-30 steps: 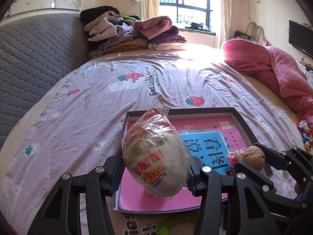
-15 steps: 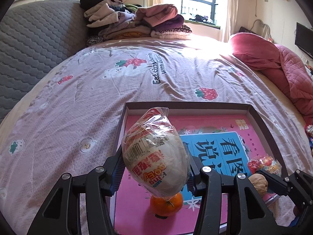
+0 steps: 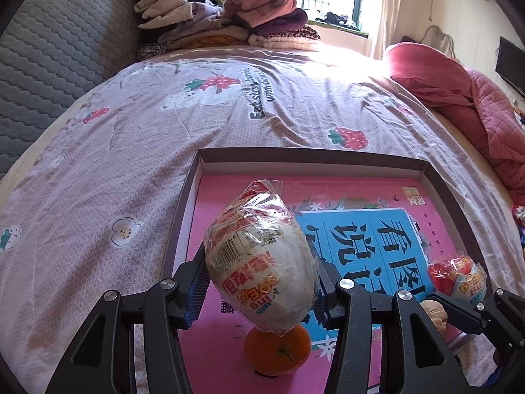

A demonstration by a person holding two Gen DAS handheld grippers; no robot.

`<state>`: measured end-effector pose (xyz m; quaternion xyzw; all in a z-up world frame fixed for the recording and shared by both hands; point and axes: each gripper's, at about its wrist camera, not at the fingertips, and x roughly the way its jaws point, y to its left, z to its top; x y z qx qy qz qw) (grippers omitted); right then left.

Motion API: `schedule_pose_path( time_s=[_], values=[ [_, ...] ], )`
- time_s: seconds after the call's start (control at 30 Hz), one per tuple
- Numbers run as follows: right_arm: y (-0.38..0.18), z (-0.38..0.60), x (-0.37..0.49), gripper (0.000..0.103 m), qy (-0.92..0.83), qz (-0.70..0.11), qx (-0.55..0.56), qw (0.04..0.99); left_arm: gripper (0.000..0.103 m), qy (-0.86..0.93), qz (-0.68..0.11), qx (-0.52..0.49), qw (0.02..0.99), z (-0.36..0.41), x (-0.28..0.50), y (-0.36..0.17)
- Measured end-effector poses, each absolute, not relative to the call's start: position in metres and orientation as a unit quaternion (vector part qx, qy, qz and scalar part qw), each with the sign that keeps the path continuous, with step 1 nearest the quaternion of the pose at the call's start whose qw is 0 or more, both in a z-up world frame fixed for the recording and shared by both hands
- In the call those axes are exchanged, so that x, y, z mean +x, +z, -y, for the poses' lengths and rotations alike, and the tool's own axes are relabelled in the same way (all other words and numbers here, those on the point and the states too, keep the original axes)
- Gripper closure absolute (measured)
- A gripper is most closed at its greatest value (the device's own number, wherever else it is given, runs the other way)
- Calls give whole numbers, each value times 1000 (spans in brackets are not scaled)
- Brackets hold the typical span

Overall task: Organize objects
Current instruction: 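Lower and release the white-and-red egg into the tray with the left tool while the right tool lowers the walnut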

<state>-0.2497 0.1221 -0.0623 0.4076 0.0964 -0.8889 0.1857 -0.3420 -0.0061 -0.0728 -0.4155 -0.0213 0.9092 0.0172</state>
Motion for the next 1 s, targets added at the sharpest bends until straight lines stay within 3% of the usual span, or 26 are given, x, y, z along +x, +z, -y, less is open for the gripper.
schedule_pose_path(
  time_s=[1.0],
  values=[
    [-72,-124,-255,69,-873,-91,443,182,49,900,-6,-435,14,-2,-338,-82]
  ],
)
